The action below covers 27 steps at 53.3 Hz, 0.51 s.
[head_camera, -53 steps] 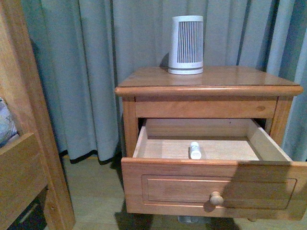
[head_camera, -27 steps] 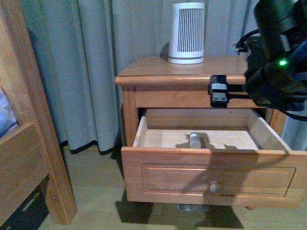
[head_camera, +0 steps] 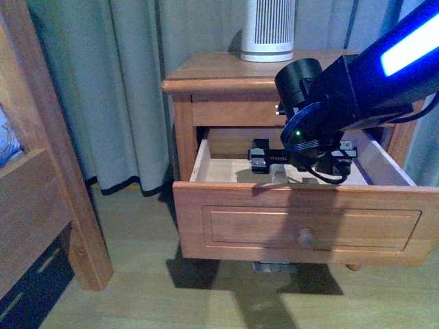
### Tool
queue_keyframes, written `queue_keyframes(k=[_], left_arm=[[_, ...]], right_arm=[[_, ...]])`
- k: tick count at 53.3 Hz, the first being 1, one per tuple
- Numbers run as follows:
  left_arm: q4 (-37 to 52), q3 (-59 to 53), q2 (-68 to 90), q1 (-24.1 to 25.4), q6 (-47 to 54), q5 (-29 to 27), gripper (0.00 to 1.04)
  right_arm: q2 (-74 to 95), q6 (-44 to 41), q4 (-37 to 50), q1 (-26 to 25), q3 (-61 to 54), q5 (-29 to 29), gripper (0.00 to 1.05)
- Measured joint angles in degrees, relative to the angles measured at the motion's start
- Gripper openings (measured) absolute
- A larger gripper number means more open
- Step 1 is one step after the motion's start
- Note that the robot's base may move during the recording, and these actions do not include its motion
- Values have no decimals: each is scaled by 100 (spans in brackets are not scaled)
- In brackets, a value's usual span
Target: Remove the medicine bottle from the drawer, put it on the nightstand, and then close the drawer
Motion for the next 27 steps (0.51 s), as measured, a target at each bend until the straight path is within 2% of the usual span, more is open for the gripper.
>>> queue_keyframes(k=[9,18,27], left_arm=[[0,0,0,0,0,0,98],[0,0,0,0,2,0,98],[0,0,0,0,0,0,98]], right_arm=[[796,44,-337,17,938,33,98],[1043,81,-446,81,1405,37,97],[1073,81,-439,138,1416,79,66]])
